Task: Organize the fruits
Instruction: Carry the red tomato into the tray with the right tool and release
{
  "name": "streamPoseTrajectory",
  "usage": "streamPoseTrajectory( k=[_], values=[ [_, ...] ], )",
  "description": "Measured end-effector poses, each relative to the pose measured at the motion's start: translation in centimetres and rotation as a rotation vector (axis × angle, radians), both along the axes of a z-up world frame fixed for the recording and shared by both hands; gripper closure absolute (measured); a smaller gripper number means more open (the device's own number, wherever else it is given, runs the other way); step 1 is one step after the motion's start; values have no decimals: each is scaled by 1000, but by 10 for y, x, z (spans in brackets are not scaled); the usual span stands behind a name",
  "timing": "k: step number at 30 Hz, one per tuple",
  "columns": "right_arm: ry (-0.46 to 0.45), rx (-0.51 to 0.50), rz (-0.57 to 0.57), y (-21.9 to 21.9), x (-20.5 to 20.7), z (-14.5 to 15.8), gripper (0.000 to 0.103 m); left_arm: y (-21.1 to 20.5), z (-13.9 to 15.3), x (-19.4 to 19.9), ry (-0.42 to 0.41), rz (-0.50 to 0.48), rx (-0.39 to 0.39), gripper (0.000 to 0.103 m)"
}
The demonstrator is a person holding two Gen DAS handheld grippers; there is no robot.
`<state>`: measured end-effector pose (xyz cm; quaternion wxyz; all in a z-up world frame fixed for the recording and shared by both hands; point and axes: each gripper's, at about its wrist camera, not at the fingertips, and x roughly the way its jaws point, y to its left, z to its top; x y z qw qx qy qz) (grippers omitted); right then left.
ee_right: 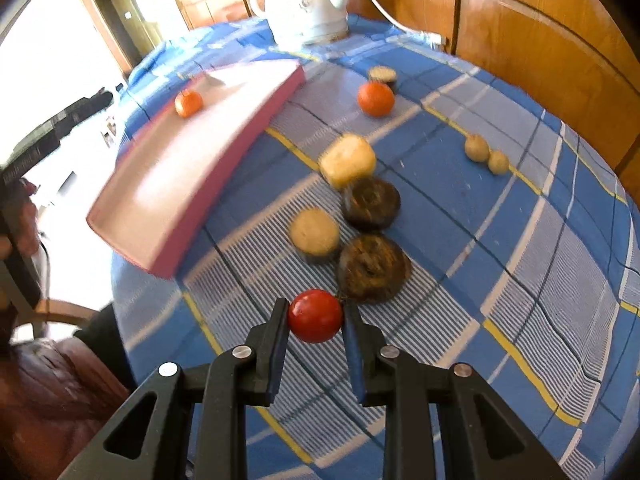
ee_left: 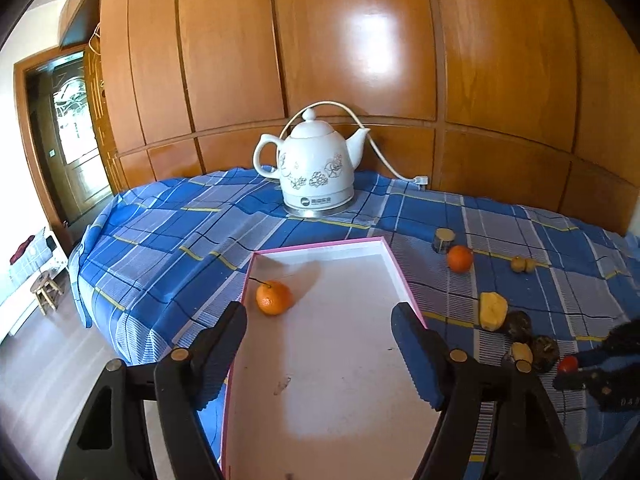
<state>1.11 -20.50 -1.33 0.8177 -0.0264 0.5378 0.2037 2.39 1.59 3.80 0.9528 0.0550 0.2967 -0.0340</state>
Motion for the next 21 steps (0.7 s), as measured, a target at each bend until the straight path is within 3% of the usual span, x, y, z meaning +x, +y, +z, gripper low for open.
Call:
streamPoseTrajectory(
  k=[8,21],
  values=[
    [-86,108,-15,54,27,28,77,0,10,-12,-40,-21,-10,23],
    [-77,154,36,121,82,22,77,24,16,-16,-61,27,-33,21]
  ],
)
